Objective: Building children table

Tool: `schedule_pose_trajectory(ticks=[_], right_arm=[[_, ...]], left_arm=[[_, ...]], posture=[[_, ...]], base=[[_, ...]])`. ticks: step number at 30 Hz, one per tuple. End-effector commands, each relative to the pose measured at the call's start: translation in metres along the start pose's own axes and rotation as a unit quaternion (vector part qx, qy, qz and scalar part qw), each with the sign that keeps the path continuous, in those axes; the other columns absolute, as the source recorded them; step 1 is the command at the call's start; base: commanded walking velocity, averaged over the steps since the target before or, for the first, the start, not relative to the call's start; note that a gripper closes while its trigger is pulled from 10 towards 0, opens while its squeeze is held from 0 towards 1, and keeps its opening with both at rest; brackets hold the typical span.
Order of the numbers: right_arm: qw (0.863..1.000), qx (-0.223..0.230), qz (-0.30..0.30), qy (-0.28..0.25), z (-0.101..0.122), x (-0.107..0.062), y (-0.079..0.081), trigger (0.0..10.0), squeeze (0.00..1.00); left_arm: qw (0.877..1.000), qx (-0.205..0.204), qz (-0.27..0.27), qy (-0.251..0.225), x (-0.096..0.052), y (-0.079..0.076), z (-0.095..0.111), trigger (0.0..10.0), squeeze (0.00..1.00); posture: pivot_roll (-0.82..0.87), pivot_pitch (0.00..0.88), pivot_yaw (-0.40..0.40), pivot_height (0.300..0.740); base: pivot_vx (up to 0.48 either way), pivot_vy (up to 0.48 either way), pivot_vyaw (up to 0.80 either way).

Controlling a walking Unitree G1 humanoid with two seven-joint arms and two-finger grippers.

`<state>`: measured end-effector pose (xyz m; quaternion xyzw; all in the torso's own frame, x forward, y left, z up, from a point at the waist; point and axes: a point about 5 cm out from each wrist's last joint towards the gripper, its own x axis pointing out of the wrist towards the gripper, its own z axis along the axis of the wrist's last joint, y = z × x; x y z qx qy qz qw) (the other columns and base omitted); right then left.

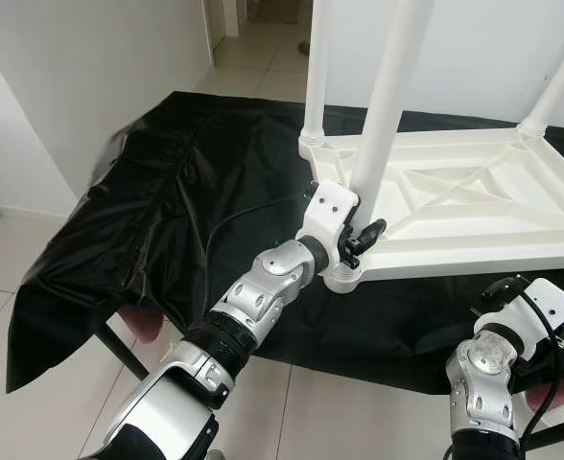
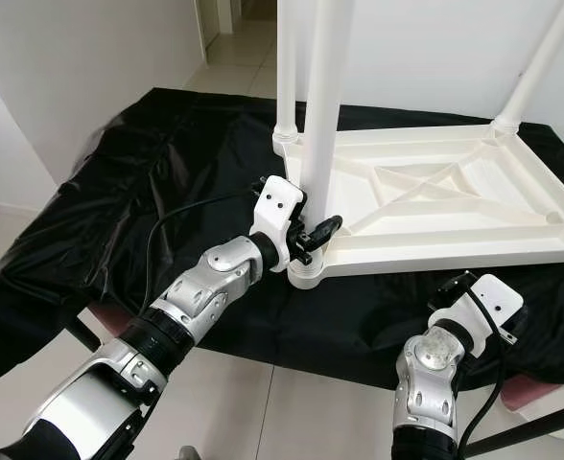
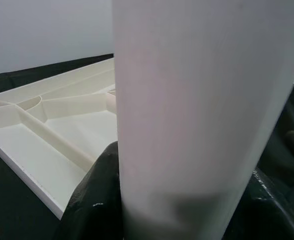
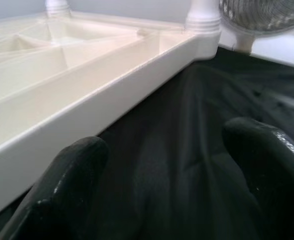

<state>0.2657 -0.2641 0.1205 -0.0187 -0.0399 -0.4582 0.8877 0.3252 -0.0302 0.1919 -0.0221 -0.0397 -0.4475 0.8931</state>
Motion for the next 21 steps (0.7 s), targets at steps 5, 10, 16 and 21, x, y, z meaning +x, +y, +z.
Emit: schedule_pose_trajectory(ticks=[5, 10, 16, 21], right_arm=[[1.000, 0.007, -0.010, 0.023, 0.000, 0.017, 0.004, 10.0, 0.00], [0.999, 0.012, -0.012, 0.033, 0.001, 0.025, 0.006, 10.0, 0.00], [0.999, 0.011, -0.003, 0.038, 0.006, 0.044, 0.012, 10.0, 0.00], [0.999, 0.011, 0.015, 0.042, 0.009, 0.053, 0.018, 10.0, 0.00]], left_arm=[[0.988, 0.000, -0.155, 0.009, -0.015, -0.015, -0.004, 10.0, 0.00], [0.987, 0.002, -0.158, 0.010, -0.020, -0.016, -0.003, 10.0, 0.00], [0.985, 0.005, -0.171, 0.006, -0.032, -0.022, 0.004, 10.0, 0.00], [0.983, -0.004, -0.183, 0.000, -0.039, -0.032, 0.009, 10.0, 0.00]], posture=[[0.00, 0.084, 0.039, 0.740], [0.00, 0.084, 0.039, 0.740], [0.04, 0.092, 0.031, 0.740], [0.05, 0.098, 0.022, 0.740]], base=[[0.000, 0.000, 0.00], [0.000, 0.000, 0.00], [0.000, 0.000, 0.00], [0.000, 0.000, 0.00]])
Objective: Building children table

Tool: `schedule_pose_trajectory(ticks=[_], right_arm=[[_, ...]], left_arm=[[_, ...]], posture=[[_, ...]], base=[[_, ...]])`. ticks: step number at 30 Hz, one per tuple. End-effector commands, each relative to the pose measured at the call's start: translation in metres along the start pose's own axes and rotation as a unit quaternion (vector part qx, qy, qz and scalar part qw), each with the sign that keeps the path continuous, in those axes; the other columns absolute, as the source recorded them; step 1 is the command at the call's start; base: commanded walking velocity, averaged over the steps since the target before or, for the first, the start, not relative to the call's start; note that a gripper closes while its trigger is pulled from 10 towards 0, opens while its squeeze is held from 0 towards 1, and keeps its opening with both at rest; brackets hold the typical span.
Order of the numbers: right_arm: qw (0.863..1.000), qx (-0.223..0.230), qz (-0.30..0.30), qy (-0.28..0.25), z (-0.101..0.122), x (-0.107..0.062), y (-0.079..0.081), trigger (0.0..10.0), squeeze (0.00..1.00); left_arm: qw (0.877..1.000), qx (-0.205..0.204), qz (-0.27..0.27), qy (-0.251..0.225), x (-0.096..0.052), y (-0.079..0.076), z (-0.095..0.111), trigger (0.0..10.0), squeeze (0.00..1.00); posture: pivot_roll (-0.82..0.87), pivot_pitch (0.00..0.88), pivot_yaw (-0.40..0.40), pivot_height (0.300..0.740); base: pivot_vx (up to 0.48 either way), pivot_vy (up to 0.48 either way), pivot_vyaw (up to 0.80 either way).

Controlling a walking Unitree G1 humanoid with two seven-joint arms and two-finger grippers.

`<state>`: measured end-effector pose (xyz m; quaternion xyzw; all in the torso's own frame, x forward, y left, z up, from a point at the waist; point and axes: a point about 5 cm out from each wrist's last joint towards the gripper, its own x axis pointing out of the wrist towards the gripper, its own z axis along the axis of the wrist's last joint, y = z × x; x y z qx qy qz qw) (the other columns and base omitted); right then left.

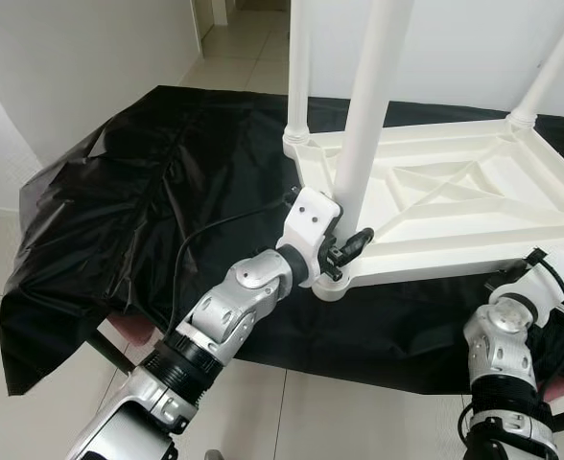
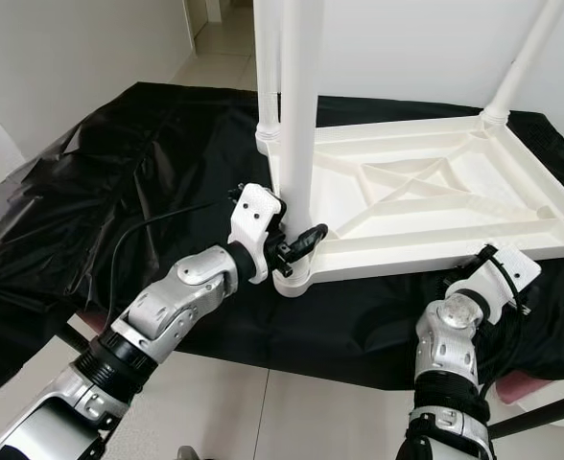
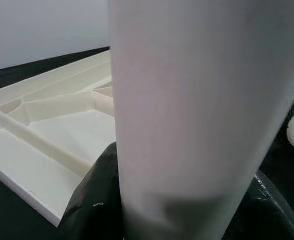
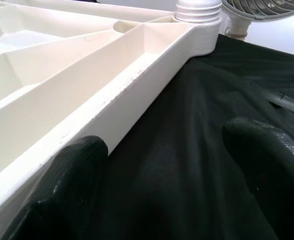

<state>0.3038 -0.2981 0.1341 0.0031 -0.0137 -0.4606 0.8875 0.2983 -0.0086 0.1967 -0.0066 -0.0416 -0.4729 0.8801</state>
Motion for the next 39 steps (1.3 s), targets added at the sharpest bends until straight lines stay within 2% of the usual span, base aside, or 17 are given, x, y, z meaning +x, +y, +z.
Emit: schedule_pose_trajectory(ticks=[1, 9, 15, 18, 24, 26, 29, 31, 39], right_arm=[[1.000, 0.003, 0.018, 0.009, 0.000, 0.003, 0.007, 10.0, 0.00], [0.999, 0.001, 0.051, 0.013, 0.006, 0.011, 0.020, 10.0, 0.00], [0.995, -0.004, 0.101, 0.025, 0.009, 0.013, 0.038, 10.0, 0.00], [0.989, -0.009, 0.142, 0.034, 0.010, 0.013, 0.051, 10.0, 0.00], [0.982, -0.014, 0.182, 0.043, 0.011, 0.010, 0.065, 10.0, 0.00], [0.976, -0.017, 0.210, 0.052, 0.010, 0.008, 0.073, 10.0, 0.00], [0.972, -0.020, 0.226, 0.053, 0.010, 0.006, 0.077, 10.0, 0.00], [0.965, -0.030, 0.255, 0.060, 0.008, 0.003, 0.085, 10.0, 0.00], [0.954, -0.047, 0.289, 0.070, 0.005, 0.000, 0.093, 10.0, 0.00]], left_arm=[[0.988, -0.016, -0.155, -0.007, -0.005, -0.023, 0.001, 10.0, 0.00], [0.984, -0.029, -0.177, -0.019, -0.010, -0.038, 0.010, 10.0, 0.00], [0.982, -0.028, -0.186, -0.029, -0.014, -0.045, 0.019, 10.0, 0.00], [0.980, -0.026, -0.194, -0.032, -0.017, -0.050, 0.025, 10.0, 0.00], [0.979, -0.021, -0.201, -0.030, -0.020, -0.053, 0.028, 10.0, 0.00], [0.979, -0.019, -0.203, -0.030, -0.021, -0.055, 0.031, 10.0, 0.00], [0.978, -0.020, -0.203, -0.031, -0.021, -0.056, 0.032, 10.0, 0.00], [0.979, -0.020, -0.202, -0.032, -0.021, -0.056, 0.034, 10.0, 0.00], [0.979, -0.021, -0.201, -0.034, -0.021, -0.058, 0.037, 10.0, 0.00]], posture=[[0.05, 0.098, 0.022, 0.740], [0.06, 0.107, 0.011, 0.740], [0.06, 0.111, 0.004, 0.740], [0.07, 0.112, 0.001, 0.740], [0.07, 0.116, -0.006, 0.740], [0.07, 0.118, -0.008, 0.740], [0.07, 0.118, -0.008, 0.740], [0.07, 0.119, -0.010, 0.740], [0.08, 0.126, -0.013, 0.740]], base=[[0.000, 0.000, 0.00], [0.000, 0.000, 0.00], [0.000, 0.000, 0.00], [0.000, 0.000, 0.00], [0.000, 0.000, 0.00], [0.000, 0.000, 0.00], [0.000, 0.000, 0.00], [0.000, 0.000, 0.00], [0.000, 0.000, 0.00]])
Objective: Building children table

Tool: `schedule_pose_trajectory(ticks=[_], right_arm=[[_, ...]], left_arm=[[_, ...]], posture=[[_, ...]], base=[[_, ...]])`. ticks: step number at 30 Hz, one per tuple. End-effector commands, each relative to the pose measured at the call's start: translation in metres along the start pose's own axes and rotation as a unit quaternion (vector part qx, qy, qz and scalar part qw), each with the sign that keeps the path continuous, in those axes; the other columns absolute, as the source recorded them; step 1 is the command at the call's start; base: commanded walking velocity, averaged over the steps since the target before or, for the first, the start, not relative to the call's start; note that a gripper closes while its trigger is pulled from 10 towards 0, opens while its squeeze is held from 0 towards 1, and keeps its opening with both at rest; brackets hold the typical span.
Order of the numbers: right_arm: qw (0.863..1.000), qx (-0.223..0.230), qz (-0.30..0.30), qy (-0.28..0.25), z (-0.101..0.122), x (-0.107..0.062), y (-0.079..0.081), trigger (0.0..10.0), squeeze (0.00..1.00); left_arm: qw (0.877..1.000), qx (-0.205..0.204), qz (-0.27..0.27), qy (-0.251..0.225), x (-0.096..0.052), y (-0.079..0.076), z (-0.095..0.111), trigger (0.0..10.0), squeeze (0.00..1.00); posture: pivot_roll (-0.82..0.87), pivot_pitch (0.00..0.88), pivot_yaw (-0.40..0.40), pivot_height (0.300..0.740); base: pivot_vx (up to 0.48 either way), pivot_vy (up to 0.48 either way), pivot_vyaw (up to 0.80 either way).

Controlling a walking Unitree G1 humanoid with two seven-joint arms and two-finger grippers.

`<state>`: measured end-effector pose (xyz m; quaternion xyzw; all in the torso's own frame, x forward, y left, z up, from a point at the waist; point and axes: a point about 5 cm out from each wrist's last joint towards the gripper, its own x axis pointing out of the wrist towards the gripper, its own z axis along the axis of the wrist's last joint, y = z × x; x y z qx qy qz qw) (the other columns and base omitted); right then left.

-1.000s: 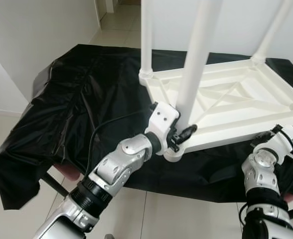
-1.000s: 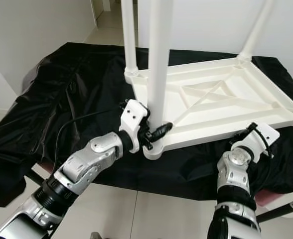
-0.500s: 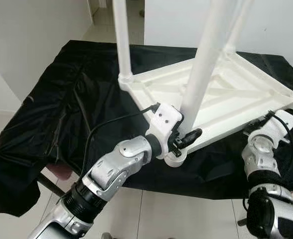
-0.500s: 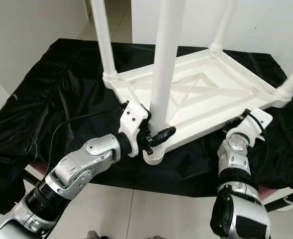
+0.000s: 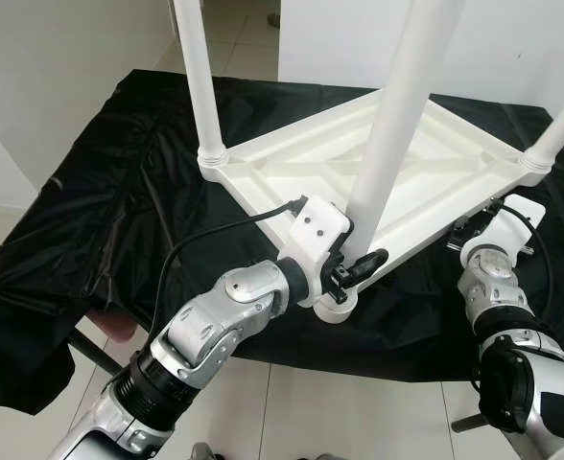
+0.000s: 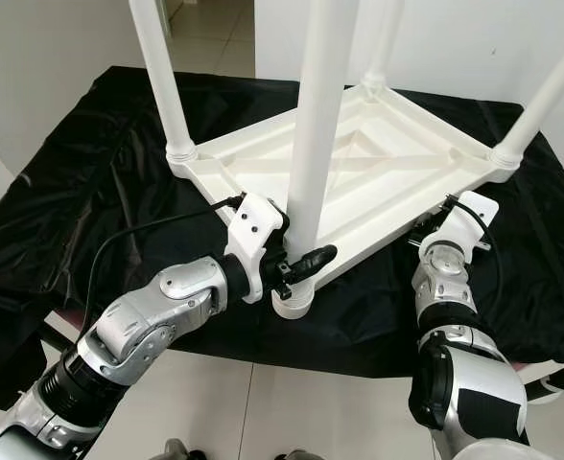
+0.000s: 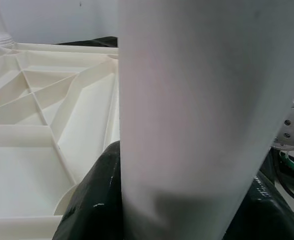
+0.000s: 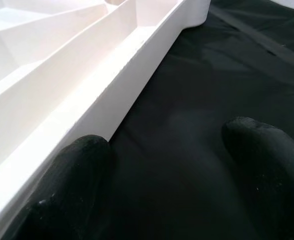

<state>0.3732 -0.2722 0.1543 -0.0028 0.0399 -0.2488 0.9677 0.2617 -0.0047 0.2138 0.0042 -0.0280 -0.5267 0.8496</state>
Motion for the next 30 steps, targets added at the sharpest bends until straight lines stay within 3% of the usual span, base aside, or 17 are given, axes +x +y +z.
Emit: schedule_pose_trajectory(ticks=[1, 8, 17, 20, 30], right_arm=[[0.997, -0.018, 0.066, 0.026, -0.013, -0.007, 0.028, 10.0, 0.00], [0.987, -0.037, 0.156, 0.010, -0.013, -0.014, 0.054, 10.0, 0.00], [0.982, -0.028, 0.189, 0.001, -0.009, -0.017, 0.068, 10.0, 0.00], [0.978, -0.024, 0.205, -0.002, -0.009, -0.021, 0.080, 10.0, 0.00], [0.976, -0.017, 0.217, -0.006, -0.008, -0.025, 0.091, 10.0, 0.00]], left_arm=[[0.989, -0.017, -0.140, -0.051, 0.004, -0.030, 0.018, 10.0, 0.00], [0.987, -0.024, -0.147, -0.053, 0.006, -0.034, 0.020, 10.0, 0.00], [0.987, -0.029, -0.153, -0.049, 0.007, -0.036, 0.019, 10.0, 0.00], [0.986, -0.033, -0.159, -0.047, 0.007, -0.038, 0.019, 10.0, 0.00], [0.984, -0.038, -0.170, -0.045, 0.006, -0.040, 0.019, 10.0, 0.00]], posture=[[0.08, 0.126, -0.013, 0.740], [0.07, 0.129, -0.008, 0.740], [0.06, 0.129, -0.001, 0.740], [0.06, 0.128, 0.004, 0.740], [0.06, 0.127, 0.008, 0.740]], base=[[0.000, 0.000, 0.00], [0.000, 0.000, 0.00], [0.000, 0.000, 0.00], [0.000, 0.000, 0.00], [0.000, 0.000, 0.00]])
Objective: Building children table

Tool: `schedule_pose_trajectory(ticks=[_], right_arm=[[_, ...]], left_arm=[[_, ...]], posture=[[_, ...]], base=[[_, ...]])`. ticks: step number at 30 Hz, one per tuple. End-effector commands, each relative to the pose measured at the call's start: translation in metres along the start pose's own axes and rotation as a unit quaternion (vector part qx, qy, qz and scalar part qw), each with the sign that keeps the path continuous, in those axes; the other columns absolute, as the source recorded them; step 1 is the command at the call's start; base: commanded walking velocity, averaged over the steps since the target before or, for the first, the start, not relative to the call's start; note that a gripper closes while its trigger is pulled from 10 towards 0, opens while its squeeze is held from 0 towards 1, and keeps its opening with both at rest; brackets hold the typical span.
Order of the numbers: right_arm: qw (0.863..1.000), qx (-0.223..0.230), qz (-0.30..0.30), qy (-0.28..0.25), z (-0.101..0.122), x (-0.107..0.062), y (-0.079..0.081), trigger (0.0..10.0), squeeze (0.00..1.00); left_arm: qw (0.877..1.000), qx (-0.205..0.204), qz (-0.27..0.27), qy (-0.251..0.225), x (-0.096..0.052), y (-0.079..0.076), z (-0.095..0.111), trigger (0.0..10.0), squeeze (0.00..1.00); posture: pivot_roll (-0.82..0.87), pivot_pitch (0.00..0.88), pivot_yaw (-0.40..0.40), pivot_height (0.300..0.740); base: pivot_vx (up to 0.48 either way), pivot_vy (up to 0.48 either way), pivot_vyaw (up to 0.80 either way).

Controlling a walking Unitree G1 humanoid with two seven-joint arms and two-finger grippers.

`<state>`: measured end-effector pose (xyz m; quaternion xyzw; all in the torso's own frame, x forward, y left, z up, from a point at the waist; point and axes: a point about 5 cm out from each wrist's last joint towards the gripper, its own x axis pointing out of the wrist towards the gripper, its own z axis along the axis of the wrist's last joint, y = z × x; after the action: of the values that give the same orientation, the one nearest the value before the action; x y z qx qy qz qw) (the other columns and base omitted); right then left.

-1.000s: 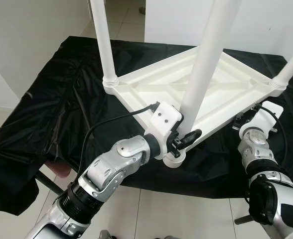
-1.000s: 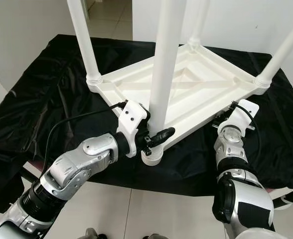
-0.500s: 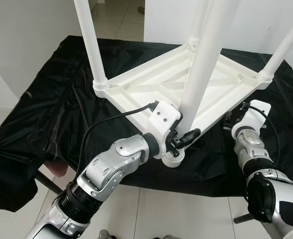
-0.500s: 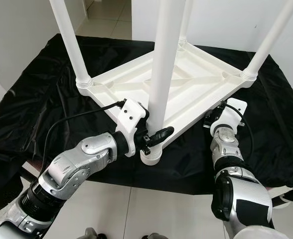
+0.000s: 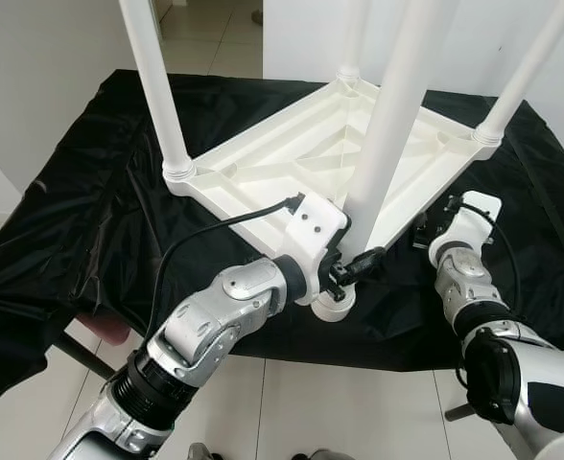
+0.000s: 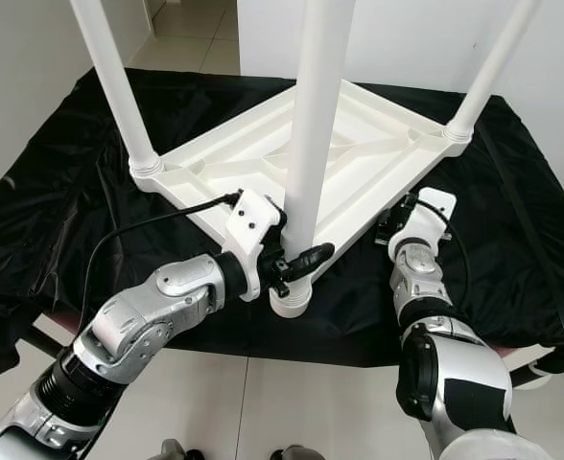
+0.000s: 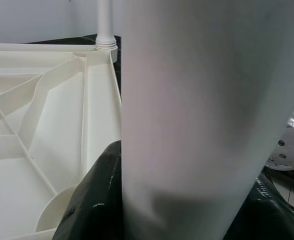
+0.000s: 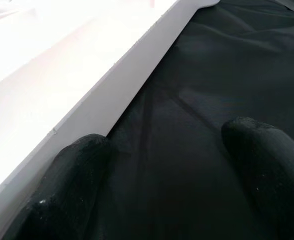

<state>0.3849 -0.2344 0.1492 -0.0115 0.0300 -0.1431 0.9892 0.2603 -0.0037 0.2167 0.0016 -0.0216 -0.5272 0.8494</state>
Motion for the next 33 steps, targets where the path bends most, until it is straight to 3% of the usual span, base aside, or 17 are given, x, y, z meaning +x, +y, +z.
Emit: schedule_pose_trajectory(ticks=[1, 12, 25, 33], right_arm=[[0.994, -0.006, 0.113, 0.006, -0.002, -0.007, 0.057, 10.0, 0.00], [0.993, -0.016, 0.114, 0.004, 0.004, -0.005, 0.062, 10.0, 0.00], [0.989, -0.013, 0.145, 0.008, 0.010, -0.007, 0.083, 10.0, 0.00], [0.972, -0.018, 0.236, 0.004, 0.009, -0.017, 0.112, 10.0, 0.00]], left_arm=[[0.982, -0.035, -0.177, -0.047, 0.006, -0.041, 0.015, 10.0, 0.00], [0.979, -0.037, -0.196, -0.048, 0.004, -0.046, 0.018, 10.0, 0.00], [0.979, -0.033, -0.195, -0.052, 0.002, -0.044, 0.023, 10.0, 0.00], [0.975, -0.033, -0.216, -0.048, 0.004, -0.048, 0.025, 10.0, 0.00]], posture=[[0.06, 0.127, 0.005, 0.740], [0.07, 0.133, -0.024, 0.740], [0.09, 0.140, -0.018, 0.740], [0.08, 0.143, 0.002, 0.740]], base=[[0.000, 0.000, 0.00], [0.000, 0.000, 0.00], [0.000, 0.000, 0.00], [0.000, 0.000, 0.00]])
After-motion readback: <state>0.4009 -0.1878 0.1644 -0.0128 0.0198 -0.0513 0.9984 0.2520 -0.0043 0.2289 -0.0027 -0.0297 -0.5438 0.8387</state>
